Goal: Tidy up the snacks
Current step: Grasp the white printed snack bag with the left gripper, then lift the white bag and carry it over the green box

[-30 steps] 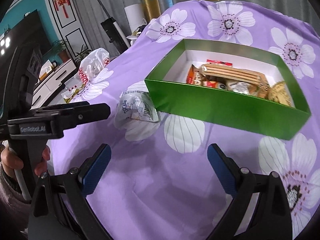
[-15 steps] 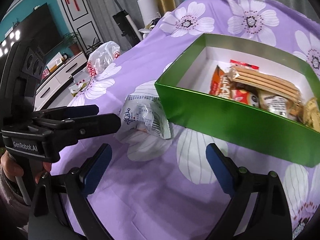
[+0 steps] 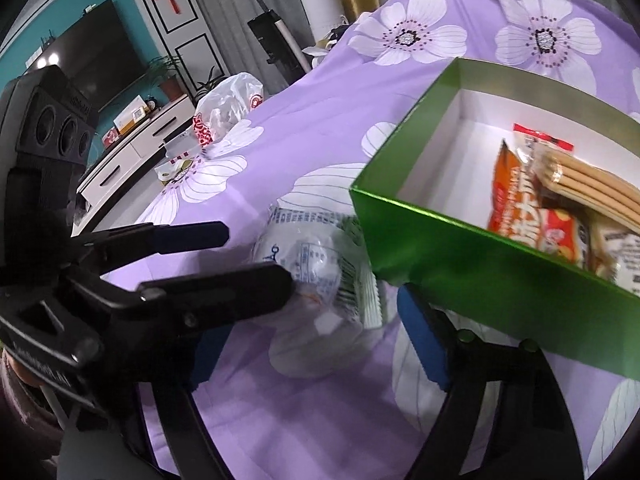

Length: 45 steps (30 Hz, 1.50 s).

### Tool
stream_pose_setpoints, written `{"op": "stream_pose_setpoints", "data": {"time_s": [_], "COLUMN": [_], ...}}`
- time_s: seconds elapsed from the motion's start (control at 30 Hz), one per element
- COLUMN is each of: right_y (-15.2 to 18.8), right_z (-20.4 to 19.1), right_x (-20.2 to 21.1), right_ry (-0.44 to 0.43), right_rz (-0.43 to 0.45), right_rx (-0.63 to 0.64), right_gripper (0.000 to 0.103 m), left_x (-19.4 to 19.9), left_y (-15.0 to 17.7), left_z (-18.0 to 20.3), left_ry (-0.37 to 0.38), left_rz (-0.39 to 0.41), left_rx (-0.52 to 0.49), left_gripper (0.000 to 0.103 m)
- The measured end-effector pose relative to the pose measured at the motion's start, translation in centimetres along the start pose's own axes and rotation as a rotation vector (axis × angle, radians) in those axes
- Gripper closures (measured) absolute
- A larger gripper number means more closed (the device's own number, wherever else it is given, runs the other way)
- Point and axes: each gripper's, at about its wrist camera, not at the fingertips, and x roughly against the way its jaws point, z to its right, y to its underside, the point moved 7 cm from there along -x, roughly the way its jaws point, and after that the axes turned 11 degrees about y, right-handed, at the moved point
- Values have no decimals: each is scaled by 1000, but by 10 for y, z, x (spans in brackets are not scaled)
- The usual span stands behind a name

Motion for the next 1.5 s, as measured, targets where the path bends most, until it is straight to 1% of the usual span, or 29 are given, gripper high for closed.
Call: {"op": "stream_pose_setpoints", "data": {"time_s": [0.07,0.1,0.13,0.2,0.23,0.3,0.4,0.43,0.47,0.5,0.53,0.6,0.67,0.8,0.83,0.93,1.03,1.13,1.37,1.5], "right_y": [0,0,1,1,0,-1,-1,0,1,2,2,3,3,4,4,6,5,6,9,13], "right_z": [-3,-4,-5,-6,-7,-9,-10,-11,-12,-13,-14,-16,-17,-14,-14,-13,-13,-13,-17,-24], "right_x": [-4,-6,-8,-10,-10,-9,-9,-10,-10,-11,-11,-11,-10,-6,-4,2,11,25,62,69], "right_ry": [-17,-18,-19,-30,-36,-41,-47,-48,-51,-54,-63,-47,-48,-30,-29,-17,-14,6,18,24], "right_rz": [-7,-14,-23,-30,-30,-29,-34,-38,-44,-47,-49,-51,-50,-35,-31,-17,2,28,81,88], "right_rx": [4,10,14,17,19,27,36,42,47,54,63,86,93,88,87,84,71,74,59,75], "right_gripper": [24,24,26,26,27,29,33,36,39,44,50,55,59,70,71,73,74,74,74,75], "left_x": [-2,-3,-4,-6,-7,-6,-5,-4,-4,-4,-5,-4,-3,-1,0,3,10,16,33,39], "left_y": [-1,-2,-2,-1,-1,0,0,0,0,0,0,1,1,2,2,2,1,-1,2,7], "left_z": [-1,-1,-2,-5,-6,-9,-11,-11,-11,-12,-13,-14,-14,-13,-13,-6,3,15,36,43], "left_ry": [2,5,7,11,5,4,12,11,11,14,18,21,20,40,40,42,49,60,46,44], "left_rz": [-2,-2,-3,-11,-10,-4,4,5,4,1,-3,-4,-4,0,-1,3,13,21,34,33], "left_rx": [0,1,6,21,26,42,49,46,44,45,48,55,55,68,68,55,32,9,-28,-37], "left_gripper": [15,22,28,41,45,50,53,53,55,57,57,58,58,59,59,59,59,59,59,59]}}
